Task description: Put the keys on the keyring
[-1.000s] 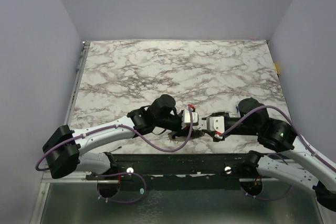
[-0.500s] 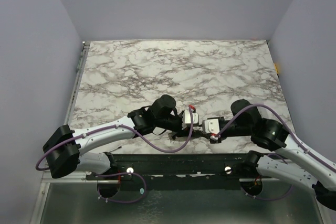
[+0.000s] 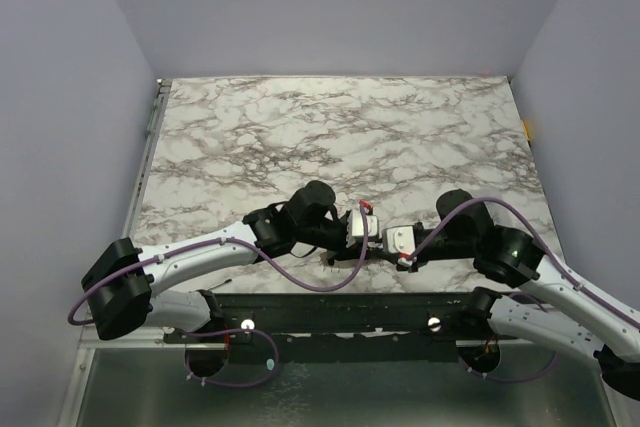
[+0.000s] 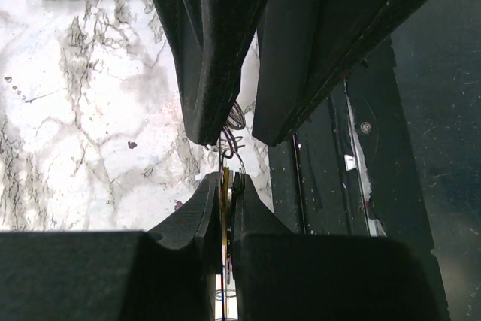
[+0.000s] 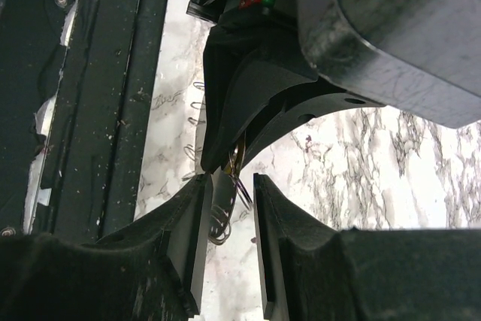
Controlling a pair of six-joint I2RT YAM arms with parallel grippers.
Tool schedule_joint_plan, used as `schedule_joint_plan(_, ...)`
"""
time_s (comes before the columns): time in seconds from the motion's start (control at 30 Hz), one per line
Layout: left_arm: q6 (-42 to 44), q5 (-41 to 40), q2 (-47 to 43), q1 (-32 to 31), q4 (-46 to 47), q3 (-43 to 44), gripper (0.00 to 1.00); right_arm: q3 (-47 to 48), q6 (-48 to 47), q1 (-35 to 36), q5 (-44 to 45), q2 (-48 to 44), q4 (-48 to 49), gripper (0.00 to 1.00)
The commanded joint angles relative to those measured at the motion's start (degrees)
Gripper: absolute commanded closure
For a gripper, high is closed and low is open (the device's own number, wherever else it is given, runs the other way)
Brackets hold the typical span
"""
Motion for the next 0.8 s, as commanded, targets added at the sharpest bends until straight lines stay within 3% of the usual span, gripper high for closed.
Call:
schedule_joint_plan(0.0,0.73,-0.89,-1.12,-0.57,-0.38,2.05,1.00,-1.04,0.87,0.28,-0.78,-0.16,2.04,0.63)
schedule_joint_plan(0.33,0.90,-0.98,-1.35,-0.65,-0.47,2.02,1.00,-2.34,0.67,0.25,0.54,-0.59,2.87,0.66)
schedule_joint_plan(0.57,0.95,-1.13,-1.43,-0.66,-0.60,2.02,1.00,-2.70,0.25,0.28,2.01,-1.02,2.38,0.75)
schedule_joint_plan(0.77,0.94,-0.96,-1.67,-0.65,-0.57,1.98,1.00,-3.30,-0.21,0.28,2.86,-1.31,2.56,0.77)
